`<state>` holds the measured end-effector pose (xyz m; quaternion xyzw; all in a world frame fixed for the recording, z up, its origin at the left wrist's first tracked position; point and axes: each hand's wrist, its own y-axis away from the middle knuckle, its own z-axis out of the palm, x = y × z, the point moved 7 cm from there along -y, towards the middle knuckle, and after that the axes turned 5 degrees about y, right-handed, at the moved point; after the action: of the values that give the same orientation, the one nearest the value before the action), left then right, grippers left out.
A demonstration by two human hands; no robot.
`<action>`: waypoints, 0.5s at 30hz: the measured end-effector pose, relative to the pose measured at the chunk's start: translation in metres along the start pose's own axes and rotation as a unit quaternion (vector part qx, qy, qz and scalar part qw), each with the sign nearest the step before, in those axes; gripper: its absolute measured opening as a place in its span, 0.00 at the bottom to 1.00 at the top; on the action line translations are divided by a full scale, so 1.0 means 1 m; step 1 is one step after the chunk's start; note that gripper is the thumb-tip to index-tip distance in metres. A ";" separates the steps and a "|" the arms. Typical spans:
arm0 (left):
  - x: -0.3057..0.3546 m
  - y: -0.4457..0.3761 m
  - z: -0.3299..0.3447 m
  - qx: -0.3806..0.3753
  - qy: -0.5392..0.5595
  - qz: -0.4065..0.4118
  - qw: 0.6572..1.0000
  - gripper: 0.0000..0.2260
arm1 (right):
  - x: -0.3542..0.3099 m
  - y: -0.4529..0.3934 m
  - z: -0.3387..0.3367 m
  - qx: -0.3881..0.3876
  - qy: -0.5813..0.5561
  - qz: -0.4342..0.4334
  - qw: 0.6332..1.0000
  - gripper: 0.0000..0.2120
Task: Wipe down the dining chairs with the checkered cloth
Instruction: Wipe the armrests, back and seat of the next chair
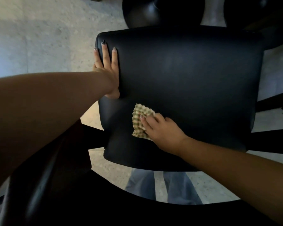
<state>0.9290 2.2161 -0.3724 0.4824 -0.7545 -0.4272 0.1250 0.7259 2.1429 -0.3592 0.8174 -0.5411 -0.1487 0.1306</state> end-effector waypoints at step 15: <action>0.001 -0.001 -0.001 0.015 0.017 -0.017 1.000 0.60 | 0.219 -0.047 -0.058 0.202 -0.045 0.307 0.929 0.19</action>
<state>0.9293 2.2147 -0.3728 0.5042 -0.7502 -0.4097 0.1231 0.8689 1.9616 -0.3457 0.6125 -0.7897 -0.0258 -0.0224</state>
